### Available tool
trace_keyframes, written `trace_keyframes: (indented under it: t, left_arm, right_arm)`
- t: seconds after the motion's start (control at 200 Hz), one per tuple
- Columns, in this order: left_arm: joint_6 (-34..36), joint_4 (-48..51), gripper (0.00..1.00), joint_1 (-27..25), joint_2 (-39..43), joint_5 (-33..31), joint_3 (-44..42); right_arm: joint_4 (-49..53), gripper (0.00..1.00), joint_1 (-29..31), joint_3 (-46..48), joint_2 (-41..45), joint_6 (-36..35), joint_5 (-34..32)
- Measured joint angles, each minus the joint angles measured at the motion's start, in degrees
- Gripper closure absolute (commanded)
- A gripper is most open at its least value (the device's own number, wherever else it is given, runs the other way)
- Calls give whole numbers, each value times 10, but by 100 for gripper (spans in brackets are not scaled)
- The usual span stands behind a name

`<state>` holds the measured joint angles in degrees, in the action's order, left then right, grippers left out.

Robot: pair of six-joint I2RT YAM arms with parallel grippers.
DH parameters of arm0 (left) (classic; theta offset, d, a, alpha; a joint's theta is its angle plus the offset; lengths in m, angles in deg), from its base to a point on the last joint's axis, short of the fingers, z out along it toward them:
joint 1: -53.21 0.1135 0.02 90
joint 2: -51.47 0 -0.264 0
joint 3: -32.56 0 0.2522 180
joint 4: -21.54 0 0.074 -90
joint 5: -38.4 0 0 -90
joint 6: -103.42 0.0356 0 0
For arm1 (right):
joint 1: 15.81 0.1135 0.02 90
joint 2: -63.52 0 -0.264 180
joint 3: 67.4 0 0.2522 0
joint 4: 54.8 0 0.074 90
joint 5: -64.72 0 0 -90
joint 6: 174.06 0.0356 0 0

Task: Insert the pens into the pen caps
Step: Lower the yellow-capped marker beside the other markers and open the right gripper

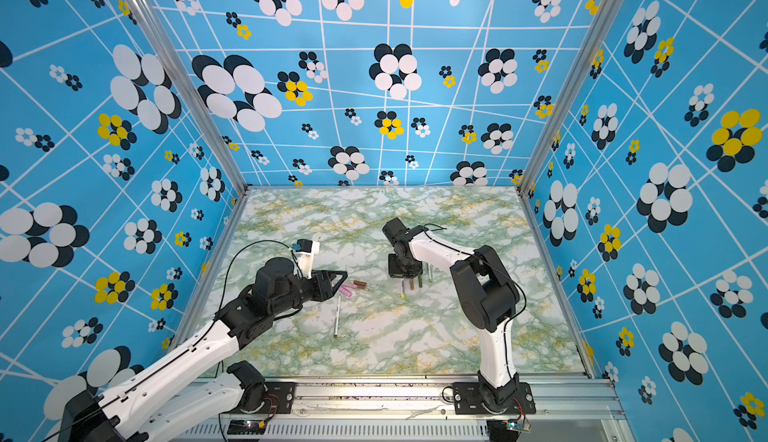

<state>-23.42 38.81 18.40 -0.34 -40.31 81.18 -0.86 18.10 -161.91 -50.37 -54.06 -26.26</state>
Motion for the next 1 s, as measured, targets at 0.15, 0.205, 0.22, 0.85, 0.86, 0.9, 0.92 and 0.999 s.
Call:
trace_keyframes:
  t: [0.15, 0.205, 0.22, 0.85, 0.86, 0.9, 0.92, 0.999]
  left_arm:
    - [0, 0, 49, 6, 3, -2, 0]
    - [0, 0, 49, 6, 3, -3, 0]
    - [0, 1, 49, 6, 3, -3, 0]
    - [0, 14, 49, 18, 20, -7, 0]
    - [0, 14, 49, 18, 21, -7, 0]
    - [0, 14, 49, 19, 21, -7, 0]
    - [0, 14, 49, 20, 21, -7, 0]
    - [0, 15, 49, 22, 21, -6, 0]
  right_arm:
    - [0, 94, -3, -2, -3, -5, 0]
    - [1, 92, -4, -5, -6, -5, 0]
    - [1, 92, -4, -5, -6, -5, -1]
    - [2, 76, -6, -19, -27, -9, -16]
    - [2, 76, -6, -19, -27, -9, -16]
    - [2, 74, -6, -19, -27, -9, -16]
    - [2, 73, -6, -20, -27, -9, -17]
    - [4, 71, -6, -21, -27, -9, -17]
